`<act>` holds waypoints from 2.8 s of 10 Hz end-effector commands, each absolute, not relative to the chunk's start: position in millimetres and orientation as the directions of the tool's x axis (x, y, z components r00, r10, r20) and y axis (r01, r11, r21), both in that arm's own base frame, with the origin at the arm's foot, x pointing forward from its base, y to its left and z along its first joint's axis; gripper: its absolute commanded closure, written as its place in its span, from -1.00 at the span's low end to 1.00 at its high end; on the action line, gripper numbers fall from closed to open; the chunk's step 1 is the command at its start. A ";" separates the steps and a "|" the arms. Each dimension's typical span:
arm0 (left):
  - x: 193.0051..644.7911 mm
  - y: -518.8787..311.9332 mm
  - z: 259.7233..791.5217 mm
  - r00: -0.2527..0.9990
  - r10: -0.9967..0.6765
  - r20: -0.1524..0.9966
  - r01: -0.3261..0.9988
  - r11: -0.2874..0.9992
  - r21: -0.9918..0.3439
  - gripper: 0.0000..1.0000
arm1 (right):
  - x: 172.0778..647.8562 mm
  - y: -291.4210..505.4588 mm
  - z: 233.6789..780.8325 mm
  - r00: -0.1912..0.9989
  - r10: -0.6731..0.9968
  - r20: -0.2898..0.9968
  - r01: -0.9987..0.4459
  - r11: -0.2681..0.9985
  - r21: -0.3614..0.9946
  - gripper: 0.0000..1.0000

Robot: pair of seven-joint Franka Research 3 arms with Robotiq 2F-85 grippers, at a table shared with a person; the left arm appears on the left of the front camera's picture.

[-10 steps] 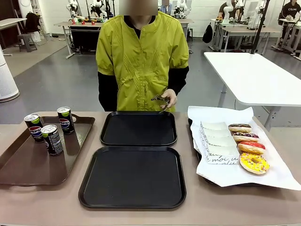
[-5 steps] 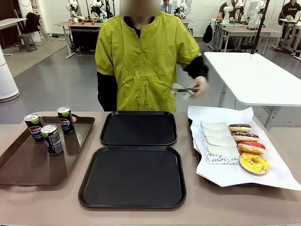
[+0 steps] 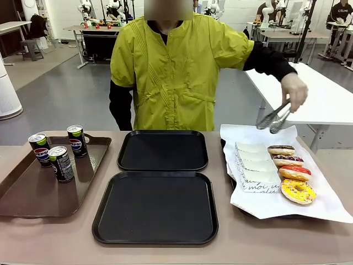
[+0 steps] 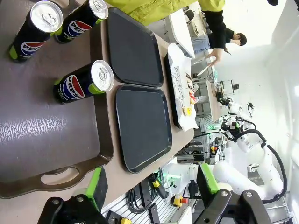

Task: Set up donuts and drinks on trays.
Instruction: Pick up one Pepsi coke and place it on the Flat Tray.

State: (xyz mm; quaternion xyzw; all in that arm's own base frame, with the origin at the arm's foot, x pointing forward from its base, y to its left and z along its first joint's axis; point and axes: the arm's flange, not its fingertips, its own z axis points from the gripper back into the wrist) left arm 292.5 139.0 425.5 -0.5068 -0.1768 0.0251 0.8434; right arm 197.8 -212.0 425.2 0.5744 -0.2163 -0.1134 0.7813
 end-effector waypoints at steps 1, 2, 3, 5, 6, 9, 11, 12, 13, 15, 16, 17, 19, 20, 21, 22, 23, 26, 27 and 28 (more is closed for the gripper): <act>292.9 139.4 425.2 0.935 0.225 0.273 0.138 0.479 -0.867 -1.00 | 200.5 -213.9 425.0 0.874 -0.428 0.229 -0.099 0.305 0.947 -1.00; 292.9 139.4 425.2 0.935 0.225 0.273 0.138 0.479 -0.867 -1.00 | 200.5 -213.9 425.0 0.874 -0.428 0.229 -0.099 0.305 0.947 -1.00; 292.9 139.4 425.2 0.935 0.225 0.273 0.138 0.479 -0.867 -1.00 | 200.5 -213.9 425.0 0.874 -0.428 0.229 -0.099 0.305 0.947 -1.00; 292.9 139.4 425.2 0.935 0.225 0.273 0.138 0.479 -0.867 -1.00 | 200.5 -213.9 425.0 0.874 -0.428 0.229 -0.099 0.305 0.947 -1.00; 292.5 139.0 425.5 0.936 0.222 0.273 0.137 0.485 -0.864 -1.00 | 200.5 -213.9 425.0 0.874 -0.428 0.229 -0.099 0.305 0.947 -1.00; 327.3 94.7 475.7 0.938 0.125 0.322 0.121 0.755 -0.645 -1.00 | 200.5 -213.9 425.0 0.874 -0.428 0.229 -0.099 0.305 0.947 -1.00; 358.4 51.8 524.8 0.951 0.056 0.303 0.086 0.896 -0.435 -1.00 | 200.5 -213.9 425.0 0.874 -0.428 0.229 -0.099 0.305 0.947 -1.00; 365.8 34.1 536.6 0.962 0.023 0.271 0.077 0.933 -0.353 -1.00 | 200.5 -213.9 425.0 0.874 -0.428 0.229 -0.099 0.305 0.947 -1.00; 368.2 13.8 542.8 0.976 -0.019 0.216 0.079 0.959 -0.272 -1.00 | 200.5 -213.9 425.0 0.874 -0.428 0.229 -0.099 0.305 0.947 -1.00; 370.3 -19.1 538.2 0.992 -0.029 0.126 0.047 0.988 -0.144 -1.00 | 200.5 -213.9 425.0 0.874 -0.428 0.229 -0.099 0.305 0.947 -1.00; 379.6 -34.5 532.0 0.996 -0.025 0.087 0.034 0.994 -0.106 -1.00 | 200.5 -213.9 425.0 0.874 -0.428 0.229 -0.099 0.305 0.947 -1.00; 391.0 -45.6 524.2 0.998 -0.019 0.067 0.025 0.997 -0.076 -1.00 | 200.5 -213.9 425.0 0.874 -0.428 0.229 -0.099 0.305 0.947 -1.00; 398.1 -57.6 500.1 0.998 -0.010 0.055 0.013 0.998 -0.061 -1.00 | 200.5 -213.9 425.0 0.874 -0.428 0.229 -0.099 0.305 0.947 -1.00; 402.0 -58.6 486.4 0.998 0.003 0.069 -0.002 1.000 -0.014 -1.00 | 200.5 -213.9 425.0 0.874 -0.428 0.229 -0.099 0.305 0.947 -1.00; 389.6 -54.2 502.1 0.998 -0.031 0.055 0.036 0.996 -0.080 -1.00 | 200.5 -213.9 425.0 0.874 -0.428 0.229 -0.099 0.305 0.947 -1.00; 389.6 -54.2 502.1 0.998 -0.031 0.055 0.036 0.996 -0.080 -1.00 | 200.5 -213.9 425.0 0.874 -0.428 0.229 -0.099 0.305 0.947 -1.00; 389.6 -54.2 502.1 0.998 -0.031 0.055 0.036 0.996 -0.080 -1.00 | 200.5 -213.9 425.0 0.874 -0.428 0.229 -0.099 0.305 0.947 -1.00; 392.6 -53.9 499.6 0.998 -0.025 0.055 0.029 0.997 -0.077 -1.00 | 200.5 -213.9 425.0 0.874 -0.428 0.229 -0.099 0.305 0.947 -1.00; 411.5 -55.0 488.9 0.997 0.030 0.070 -0.028 0.999 -0.027 -1.00 | 200.5 -213.9 425.0 0.874 -0.428 0.229 -0.099 0.305 0.947 -1.00; 423.5 -58.2 479.8 0.995 0.057 0.081 -0.059 0.998 0.010 -1.00 | 200.5 -213.9 425.0 0.874 -0.428 0.229 -0.099 0.305 0.947 -1.00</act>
